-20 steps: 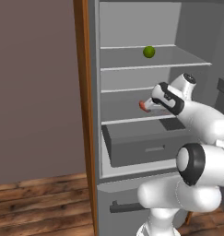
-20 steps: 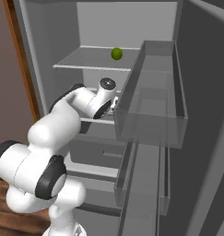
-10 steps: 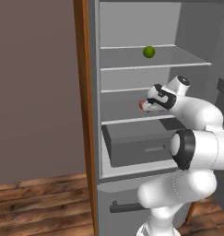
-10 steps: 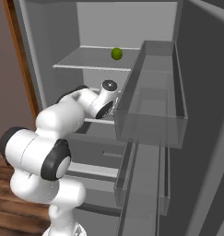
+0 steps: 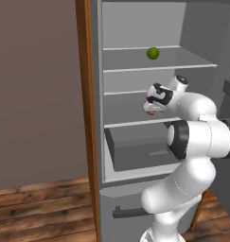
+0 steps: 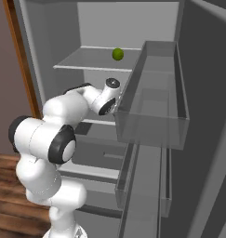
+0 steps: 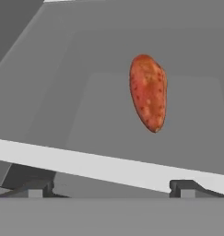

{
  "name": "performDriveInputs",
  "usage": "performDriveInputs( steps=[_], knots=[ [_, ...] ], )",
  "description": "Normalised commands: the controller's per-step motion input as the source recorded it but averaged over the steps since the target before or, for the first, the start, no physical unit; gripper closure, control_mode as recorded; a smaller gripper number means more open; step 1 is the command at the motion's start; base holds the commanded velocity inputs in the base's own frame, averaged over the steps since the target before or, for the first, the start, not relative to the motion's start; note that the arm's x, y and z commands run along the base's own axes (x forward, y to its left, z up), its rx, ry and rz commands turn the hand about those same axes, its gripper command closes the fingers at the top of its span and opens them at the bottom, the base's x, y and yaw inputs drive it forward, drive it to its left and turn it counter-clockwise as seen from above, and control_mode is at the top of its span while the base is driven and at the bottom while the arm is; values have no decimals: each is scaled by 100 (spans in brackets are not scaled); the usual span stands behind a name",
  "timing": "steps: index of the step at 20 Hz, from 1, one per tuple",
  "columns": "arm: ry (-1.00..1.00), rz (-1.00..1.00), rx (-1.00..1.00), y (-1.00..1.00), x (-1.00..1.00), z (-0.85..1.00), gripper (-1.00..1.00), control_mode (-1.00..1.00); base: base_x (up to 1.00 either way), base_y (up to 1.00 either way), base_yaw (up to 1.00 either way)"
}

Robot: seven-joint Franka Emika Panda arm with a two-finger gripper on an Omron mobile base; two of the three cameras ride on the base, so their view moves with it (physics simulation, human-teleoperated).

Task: Place the cold items (lime and sweet potato) from the fridge in one tupperware on the dining counter. Place the warm items (hot dog and kebab skewer) in the stove area in another tupperware.

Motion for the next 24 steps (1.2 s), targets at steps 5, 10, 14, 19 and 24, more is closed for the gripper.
performDriveInputs(
  steps=[5, 10, 14, 19, 24],
  knots=[
    [0, 0, 0, -1, 25, -5, -100, -100, 0, 0, 0],
    [0, 0, 0, -4, 17, -5, -100, -100, 0, 0, 0],
    [0, 0, 0, -5, 14, -6, -100, -100, 0, 0, 0],
    [0, 0, 0, -10, 18, -15, -100, -100, 0, 0, 0],
    [0, 0, 0, -5, 11, -29, -100, -100, 0, 0, 0]
  ],
)
